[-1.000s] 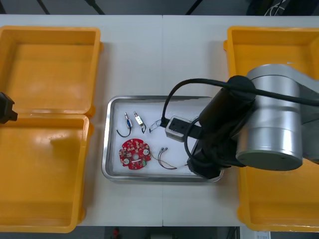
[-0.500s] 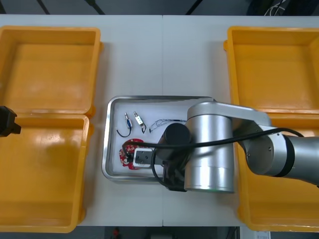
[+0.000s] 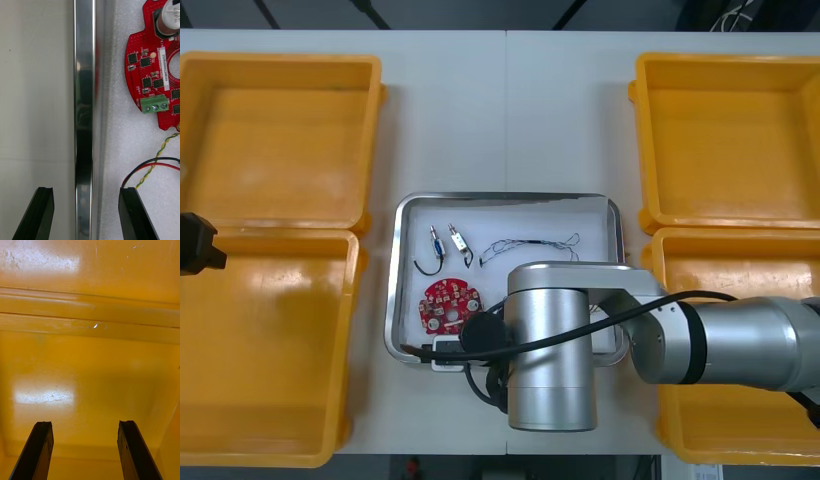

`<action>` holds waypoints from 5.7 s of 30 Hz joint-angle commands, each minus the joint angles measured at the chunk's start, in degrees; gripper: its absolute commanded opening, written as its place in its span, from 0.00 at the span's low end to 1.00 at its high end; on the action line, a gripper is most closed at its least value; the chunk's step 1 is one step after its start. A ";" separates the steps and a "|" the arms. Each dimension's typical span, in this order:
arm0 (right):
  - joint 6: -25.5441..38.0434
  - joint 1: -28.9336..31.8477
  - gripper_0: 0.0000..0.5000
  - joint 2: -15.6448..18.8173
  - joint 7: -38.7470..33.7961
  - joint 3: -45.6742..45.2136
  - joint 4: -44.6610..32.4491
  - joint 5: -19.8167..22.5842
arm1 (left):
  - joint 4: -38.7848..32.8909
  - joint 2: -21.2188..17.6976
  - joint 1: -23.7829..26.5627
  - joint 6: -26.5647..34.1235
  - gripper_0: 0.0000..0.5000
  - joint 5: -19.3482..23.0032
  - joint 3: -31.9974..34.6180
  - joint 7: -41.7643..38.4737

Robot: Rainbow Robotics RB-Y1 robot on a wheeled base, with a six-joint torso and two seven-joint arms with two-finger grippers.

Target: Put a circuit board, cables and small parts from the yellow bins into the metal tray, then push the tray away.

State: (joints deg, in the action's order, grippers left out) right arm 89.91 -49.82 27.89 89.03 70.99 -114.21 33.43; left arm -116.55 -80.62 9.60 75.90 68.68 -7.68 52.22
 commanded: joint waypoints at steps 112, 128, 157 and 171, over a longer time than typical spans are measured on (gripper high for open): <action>-52.47 -23.48 0.00 1.64 7.12 1.17 41.35 -13.04 | -1.14 -3.05 -1.16 -0.67 1.00 0.49 1.36 -2.47; -54.05 -23.92 0.00 0.32 7.29 1.17 43.55 -13.04 | -1.14 -3.05 -1.16 -0.67 1.00 0.49 1.36 -2.47; -26.01 -25.06 1.00 6.38 6.94 -6.39 20.17 -2.66 | -1.14 -3.05 -1.16 -0.67 1.00 0.49 1.36 -2.47; -2.20 -16.01 1.00 13.77 1.93 -22.74 1.01 6.21 | -1.14 -3.05 -1.16 -0.67 1.00 0.49 1.36 -2.47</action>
State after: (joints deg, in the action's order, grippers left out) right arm 85.08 -68.29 38.13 95.13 53.52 -108.84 38.14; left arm -116.67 -80.66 9.60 75.74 68.68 -7.68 52.22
